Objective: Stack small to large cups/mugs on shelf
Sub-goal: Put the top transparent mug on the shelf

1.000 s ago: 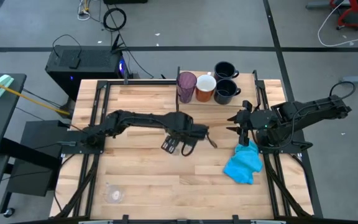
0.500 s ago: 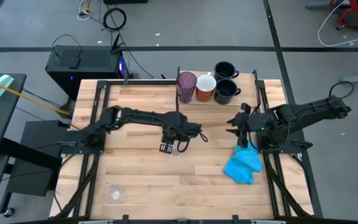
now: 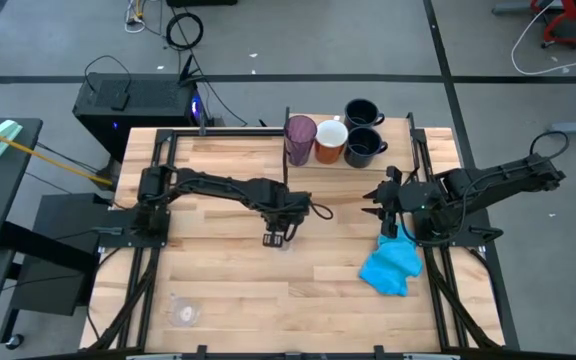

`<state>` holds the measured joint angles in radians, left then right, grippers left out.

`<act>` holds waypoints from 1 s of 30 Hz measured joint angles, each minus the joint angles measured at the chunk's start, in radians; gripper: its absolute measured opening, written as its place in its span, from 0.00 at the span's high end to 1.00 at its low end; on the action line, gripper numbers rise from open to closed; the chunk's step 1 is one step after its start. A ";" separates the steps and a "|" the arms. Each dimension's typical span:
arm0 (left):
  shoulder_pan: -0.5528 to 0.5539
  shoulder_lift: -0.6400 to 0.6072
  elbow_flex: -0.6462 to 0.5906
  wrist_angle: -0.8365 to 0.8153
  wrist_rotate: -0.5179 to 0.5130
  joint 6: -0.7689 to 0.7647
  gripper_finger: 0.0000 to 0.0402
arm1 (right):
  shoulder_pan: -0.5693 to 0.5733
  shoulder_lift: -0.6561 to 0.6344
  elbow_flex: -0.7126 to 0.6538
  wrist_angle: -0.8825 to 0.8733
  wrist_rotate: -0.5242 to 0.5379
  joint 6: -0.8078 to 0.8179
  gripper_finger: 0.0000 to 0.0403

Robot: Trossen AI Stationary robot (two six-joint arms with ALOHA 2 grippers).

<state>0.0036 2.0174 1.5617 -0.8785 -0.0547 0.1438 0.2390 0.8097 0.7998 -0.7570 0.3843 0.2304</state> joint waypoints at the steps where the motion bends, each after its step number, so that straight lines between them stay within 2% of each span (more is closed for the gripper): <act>1: 0.000 0.000 -0.006 0.027 0.000 0.003 0.82 | 0.000 0.000 0.000 0.002 0.000 -0.002 0.57; 12: 0.001 -0.001 -0.016 0.196 0.008 0.084 0.83 | 0.000 0.000 0.000 0.012 0.000 -0.006 0.57; 24: -0.001 -0.001 -0.016 0.291 0.235 0.094 0.84 | 0.000 0.000 0.000 0.010 -0.019 -0.005 0.57; 30: -0.001 -0.042 -0.015 0.333 0.251 0.083 0.88 | 0.000 0.013 0.000 0.031 -0.019 0.006 0.57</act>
<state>0.0029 1.9755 1.5463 -0.5457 0.1958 0.2268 0.2389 0.8229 0.8001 -0.7255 0.3650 0.2363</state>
